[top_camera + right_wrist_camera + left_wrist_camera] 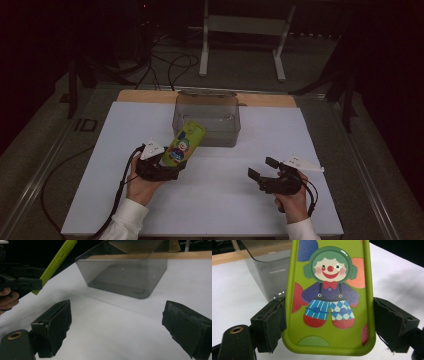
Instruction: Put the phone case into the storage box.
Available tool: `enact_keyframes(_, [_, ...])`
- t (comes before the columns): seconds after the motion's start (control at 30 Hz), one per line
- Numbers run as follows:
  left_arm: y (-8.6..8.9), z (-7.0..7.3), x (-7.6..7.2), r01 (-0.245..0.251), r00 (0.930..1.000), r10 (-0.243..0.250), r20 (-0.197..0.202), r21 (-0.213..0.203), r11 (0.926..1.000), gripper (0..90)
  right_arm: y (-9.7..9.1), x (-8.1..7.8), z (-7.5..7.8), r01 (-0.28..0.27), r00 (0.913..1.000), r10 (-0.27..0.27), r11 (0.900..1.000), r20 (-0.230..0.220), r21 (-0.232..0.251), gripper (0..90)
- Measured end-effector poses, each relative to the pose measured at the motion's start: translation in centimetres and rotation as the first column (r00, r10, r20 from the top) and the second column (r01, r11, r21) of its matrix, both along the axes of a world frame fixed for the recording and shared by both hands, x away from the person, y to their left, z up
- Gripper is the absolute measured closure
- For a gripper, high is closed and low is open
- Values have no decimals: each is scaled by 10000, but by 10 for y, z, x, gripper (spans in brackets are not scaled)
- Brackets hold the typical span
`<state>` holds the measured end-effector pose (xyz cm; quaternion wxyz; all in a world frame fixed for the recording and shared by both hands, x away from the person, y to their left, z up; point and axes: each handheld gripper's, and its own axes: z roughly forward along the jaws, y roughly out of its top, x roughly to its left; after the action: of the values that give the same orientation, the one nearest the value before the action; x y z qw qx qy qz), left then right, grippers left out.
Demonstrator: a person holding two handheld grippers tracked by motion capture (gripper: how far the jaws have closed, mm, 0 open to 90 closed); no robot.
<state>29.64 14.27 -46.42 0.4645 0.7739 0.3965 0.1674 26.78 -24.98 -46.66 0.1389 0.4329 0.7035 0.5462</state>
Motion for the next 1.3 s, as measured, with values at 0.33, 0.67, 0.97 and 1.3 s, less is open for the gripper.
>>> enact_keyframes(0.33, [-7,3,-3,-56,9997,55,251,20,10000,164,14,12,12,-184,9998,184,9998,-39,34,90])
enact_keyframes(0.67, [-11,7,-6,-398,9975,409,578,-203,9990,163,39,23,24,-576,9983,576,9983,-29,-53,91])
enact_keyframes(0.97, [-14,12,-6,-664,9956,692,633,-449,9968,163,55,30,30,-863,9962,865,9960,-78,227,90])
enact_keyframes(1.3, [-25,15,-6,-822,9938,867,696,-653,9945,164,81,40,41,-1201,9924,1214,9912,-214,548,106])
